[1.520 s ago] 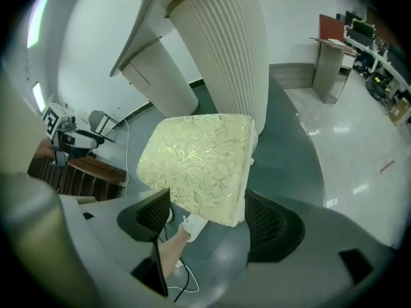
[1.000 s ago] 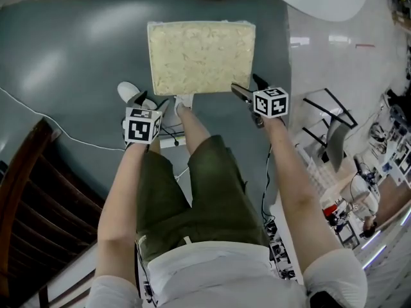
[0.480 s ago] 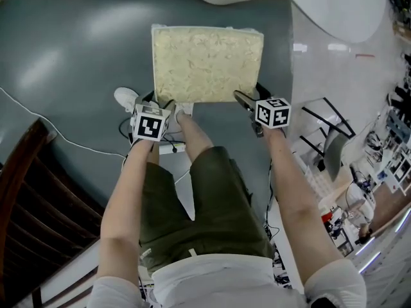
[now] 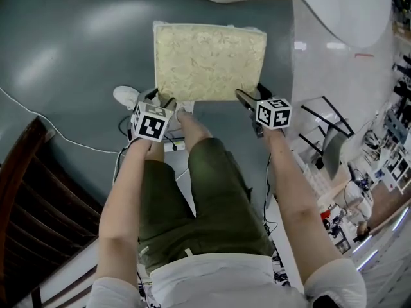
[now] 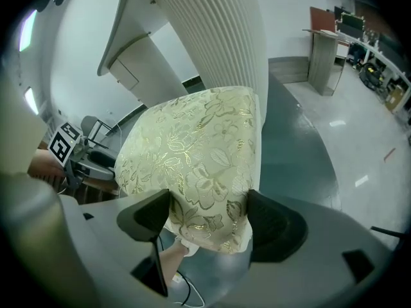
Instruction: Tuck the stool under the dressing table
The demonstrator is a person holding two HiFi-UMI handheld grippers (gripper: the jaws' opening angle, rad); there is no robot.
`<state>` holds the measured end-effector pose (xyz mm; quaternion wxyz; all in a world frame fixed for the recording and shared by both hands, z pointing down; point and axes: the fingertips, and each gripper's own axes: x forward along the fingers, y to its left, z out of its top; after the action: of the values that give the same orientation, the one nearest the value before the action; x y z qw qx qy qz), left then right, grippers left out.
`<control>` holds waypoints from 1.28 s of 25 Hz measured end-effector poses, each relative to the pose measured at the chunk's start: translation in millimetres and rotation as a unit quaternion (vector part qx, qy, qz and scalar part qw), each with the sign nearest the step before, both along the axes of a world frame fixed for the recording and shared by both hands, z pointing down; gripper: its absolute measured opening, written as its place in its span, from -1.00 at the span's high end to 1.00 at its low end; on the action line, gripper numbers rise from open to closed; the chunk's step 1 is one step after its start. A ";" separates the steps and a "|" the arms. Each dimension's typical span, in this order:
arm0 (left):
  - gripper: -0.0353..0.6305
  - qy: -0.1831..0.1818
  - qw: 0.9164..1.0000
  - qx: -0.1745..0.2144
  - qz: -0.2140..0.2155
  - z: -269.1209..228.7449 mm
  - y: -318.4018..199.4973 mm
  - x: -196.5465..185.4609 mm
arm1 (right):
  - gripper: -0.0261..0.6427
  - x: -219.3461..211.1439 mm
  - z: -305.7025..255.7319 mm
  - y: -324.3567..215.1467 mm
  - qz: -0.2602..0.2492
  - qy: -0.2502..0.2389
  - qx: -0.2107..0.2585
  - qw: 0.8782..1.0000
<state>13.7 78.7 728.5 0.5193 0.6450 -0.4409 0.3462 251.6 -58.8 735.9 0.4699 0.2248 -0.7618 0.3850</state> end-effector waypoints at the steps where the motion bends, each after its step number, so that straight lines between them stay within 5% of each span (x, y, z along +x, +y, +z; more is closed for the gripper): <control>1: 0.17 -0.006 1.000 -0.001 -0.003 0.4 -0.4 0.0 | -0.22 0.3 -0.1 0.5 0.001 -0.003 0.001 1.000; 25: 0.19 -0.035 0.995 0.004 -0.099 15.0 14.8 26.9 | -0.21 5.8 16.4 -14.4 -0.056 -0.018 0.021 0.998; 32: 0.19 -0.035 0.991 0.006 -0.132 -24.7 21.9 -84.2 | -0.21 -116.4 -20.7 -21.3 -0.085 -0.019 0.021 0.996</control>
<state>-70.6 100.6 703.8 0.5411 0.5716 -0.5420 0.2945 135.2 -80.1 715.2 0.4812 0.1616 -0.7953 0.3314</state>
